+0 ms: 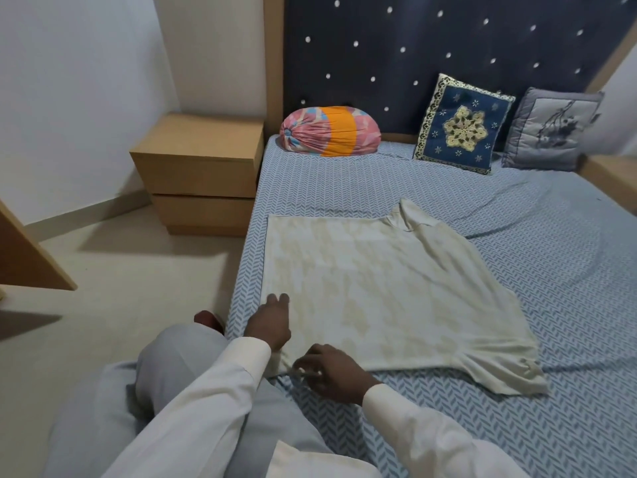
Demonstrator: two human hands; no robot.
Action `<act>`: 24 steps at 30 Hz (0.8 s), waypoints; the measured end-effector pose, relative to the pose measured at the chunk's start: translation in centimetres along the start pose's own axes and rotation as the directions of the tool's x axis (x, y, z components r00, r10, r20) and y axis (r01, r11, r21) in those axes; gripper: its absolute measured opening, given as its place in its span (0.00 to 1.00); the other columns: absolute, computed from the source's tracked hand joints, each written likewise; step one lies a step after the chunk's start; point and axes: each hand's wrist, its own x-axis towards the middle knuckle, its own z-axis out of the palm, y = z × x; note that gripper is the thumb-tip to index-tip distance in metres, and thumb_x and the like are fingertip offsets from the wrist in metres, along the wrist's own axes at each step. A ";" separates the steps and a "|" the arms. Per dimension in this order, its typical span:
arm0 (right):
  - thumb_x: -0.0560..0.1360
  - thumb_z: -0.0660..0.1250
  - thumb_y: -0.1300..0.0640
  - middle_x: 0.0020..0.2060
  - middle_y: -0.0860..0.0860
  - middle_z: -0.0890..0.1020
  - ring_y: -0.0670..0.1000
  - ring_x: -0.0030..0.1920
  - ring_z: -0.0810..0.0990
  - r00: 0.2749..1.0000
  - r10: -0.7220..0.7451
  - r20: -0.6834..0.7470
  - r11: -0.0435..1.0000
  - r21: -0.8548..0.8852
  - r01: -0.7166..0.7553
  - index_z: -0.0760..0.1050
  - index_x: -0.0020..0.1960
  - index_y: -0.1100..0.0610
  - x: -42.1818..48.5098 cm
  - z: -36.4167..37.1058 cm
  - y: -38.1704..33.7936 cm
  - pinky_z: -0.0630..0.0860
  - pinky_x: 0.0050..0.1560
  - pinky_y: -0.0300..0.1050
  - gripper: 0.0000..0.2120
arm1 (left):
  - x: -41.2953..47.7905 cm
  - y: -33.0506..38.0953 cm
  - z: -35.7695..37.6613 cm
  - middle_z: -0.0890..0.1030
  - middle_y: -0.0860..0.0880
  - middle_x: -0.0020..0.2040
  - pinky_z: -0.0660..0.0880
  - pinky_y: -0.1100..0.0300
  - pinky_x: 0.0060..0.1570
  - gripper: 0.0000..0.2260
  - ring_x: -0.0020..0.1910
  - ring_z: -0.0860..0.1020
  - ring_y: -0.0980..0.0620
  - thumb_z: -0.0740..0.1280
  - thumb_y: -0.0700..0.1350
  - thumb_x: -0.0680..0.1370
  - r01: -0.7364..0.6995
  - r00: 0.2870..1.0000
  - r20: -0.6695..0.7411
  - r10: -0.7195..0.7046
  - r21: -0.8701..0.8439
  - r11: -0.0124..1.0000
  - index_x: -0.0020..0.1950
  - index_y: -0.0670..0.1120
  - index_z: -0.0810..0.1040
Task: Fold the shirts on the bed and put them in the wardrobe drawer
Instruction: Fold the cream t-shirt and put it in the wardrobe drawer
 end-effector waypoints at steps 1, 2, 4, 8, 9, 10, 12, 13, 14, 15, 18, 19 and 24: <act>0.73 0.65 0.54 0.55 0.51 0.79 0.53 0.53 0.76 0.999 -0.017 0.030 0.999 0.044 0.016 0.78 0.62 0.48 -0.1 -0.1 0.0 0.73 0.53 0.46 0.17 | -0.1 0.7 0.2 0.68 0.42 0.64 0.75 0.47 0.56 0.23 0.59 0.75 0.40 0.64 0.40 0.76 -0.081 0.996 0.022 0.082 -0.023 0.996 0.70 0.46 0.63; 0.73 0.65 0.55 0.53 0.50 0.81 0.51 0.52 0.78 1.000 -0.007 0.022 0.996 0.086 0.005 0.79 0.60 0.49 -0.3 -0.4 0.0 0.75 0.52 0.45 0.16 | -0.2 1.3 0.5 0.68 0.42 0.64 0.75 0.47 0.56 0.21 0.59 0.75 0.40 0.64 0.41 0.77 -0.144 0.988 0.054 0.146 -0.051 0.988 0.70 0.47 0.64; 0.73 0.64 0.53 0.50 0.48 0.81 0.48 0.49 0.79 0.990 0.098 -0.102 0.984 0.160 -0.081 0.80 0.57 0.48 -0.9 -1.1 0.7 0.76 0.52 0.44 0.14 | -0.5 2.2 1.2 0.71 0.42 0.63 0.74 0.49 0.57 0.18 0.58 0.76 0.41 0.64 0.45 0.79 -0.202 0.964 0.156 0.214 -0.090 0.975 0.68 0.48 0.65; 0.73 0.64 0.53 0.49 0.50 0.77 0.52 0.51 0.77 0.891 0.358 -0.280 0.934 0.103 -0.343 0.78 0.56 0.48 -3.7 -2.2 4.9 0.74 0.48 0.45 0.12 | -1.2 3.2 1.7 0.74 0.40 0.64 0.73 0.51 0.57 0.24 0.61 0.75 0.41 0.71 0.47 0.74 -0.163 0.864 0.494 0.099 0.088 0.983 0.66 0.44 0.66; 0.74 0.64 0.53 0.48 0.50 0.77 0.52 0.51 0.77 0.879 0.389 -0.275 0.921 0.104 -0.375 0.78 0.55 0.47 -4.6 -2.5 5.8 0.73 0.47 0.44 0.11 | -1.5 3.2 1.5 0.74 0.40 0.66 0.72 0.52 0.58 0.27 0.63 0.75 0.41 0.71 0.48 0.75 -0.170 0.850 0.524 0.056 0.171 0.971 0.69 0.43 0.66; 0.74 0.64 0.52 0.47 0.49 0.76 0.52 0.49 0.77 0.871 0.410 -0.269 0.912 0.116 -0.393 0.78 0.54 0.47 -5.6 -2.6 6.5 0.72 0.45 0.44 0.10 | -1.7 3.2 1.2 0.73 0.40 0.68 0.72 0.53 0.59 0.29 0.64 0.74 0.41 0.71 0.50 0.75 -0.190 0.839 0.544 0.021 0.255 0.948 0.71 0.41 0.66; 0.74 0.64 0.50 0.43 0.47 0.75 0.50 0.45 0.77 0.858 0.441 -0.263 0.897 0.133 -0.421 0.78 0.52 0.46 -7.8 -3.0 8.1 0.72 0.44 0.44 0.08 | -2.1 3.2 0.8 0.75 0.41 0.67 0.72 0.55 0.59 0.27 0.64 0.75 0.43 0.71 0.52 0.76 -0.257 0.807 0.590 -0.018 0.379 0.889 0.69 0.39 0.71; 0.73 0.64 0.49 0.41 0.46 0.74 0.50 0.44 0.78 0.840 0.467 -0.274 0.884 0.151 -0.442 0.79 0.50 0.46 -9.0 -3.1 9.0 0.72 0.44 0.44 0.08 | -2.0 3.2 0.7 0.76 0.42 0.66 0.72 0.55 0.58 0.25 0.63 0.76 0.44 0.71 0.52 0.76 -0.287 0.793 0.609 -0.030 0.417 0.863 0.67 0.39 0.74; 0.72 0.64 0.49 0.40 0.46 0.74 0.52 0.45 0.79 0.805 0.504 -0.313 0.864 0.179 -0.471 0.80 0.49 0.47 -10.2 -3.3 10.0 0.71 0.44 0.44 0.09 | -2.0 3.0 0.7 0.77 0.42 0.64 0.73 0.54 0.57 0.23 0.62 0.77 0.44 0.71 0.53 0.76 -0.302 0.788 0.615 -0.042 0.445 0.843 0.65 0.40 0.76; 0.69 0.64 0.49 0.39 0.47 0.75 0.55 0.46 0.79 0.745 0.547 -0.382 0.836 0.221 -0.502 0.81 0.48 0.49 -11.3 -3.5 11.1 0.70 0.44 0.44 0.11 | -1.9 3.0 0.7 0.78 0.44 0.63 0.74 0.54 0.55 0.23 0.61 0.77 0.45 0.71 0.54 0.75 -0.292 0.794 0.605 -0.056 0.460 0.838 0.64 0.41 0.77; 0.65 0.62 0.54 0.49 0.59 0.79 0.64 0.52 0.77 0.385 0.705 -0.596 0.667 0.373 -0.644 0.80 0.53 0.56 -15.2 -4.3 15.2 0.72 0.54 0.53 0.19 | -1.2 3.2 0.7 0.80 0.45 0.59 0.76 0.55 0.52 0.25 0.57 0.79 0.45 0.73 0.58 0.70 -0.227 0.866 0.499 0.012 0.372 0.900 0.61 0.45 0.77; 0.65 0.61 0.55 0.55 0.62 0.78 0.65 0.56 0.75 0.234 0.775 -0.587 0.555 0.453 -0.698 0.77 0.58 0.57 -16.6 -4.8 16.2 0.71 0.58 0.56 0.22 | -0.7 3.6 0.7 0.79 0.44 0.58 0.76 0.54 0.52 0.25 0.56 0.79 0.44 0.72 0.58 0.71 -0.228 0.877 0.475 0.073 0.277 0.933 0.60 0.45 0.75; 0.74 0.66 0.47 0.70 0.64 0.63 0.65 0.68 0.63 -0.112 0.966 -0.233 0.060 0.624 -0.779 0.60 0.73 0.59 -21.1 -6.1 19.3 0.63 0.65 0.64 0.32 | 1.2 6.8 1.6 0.70 0.46 0.63 0.74 0.49 0.56 0.28 0.60 0.73 0.45 0.67 0.61 0.74 -0.290 0.905 0.311 0.291 -0.049 0.956 0.70 0.54 0.64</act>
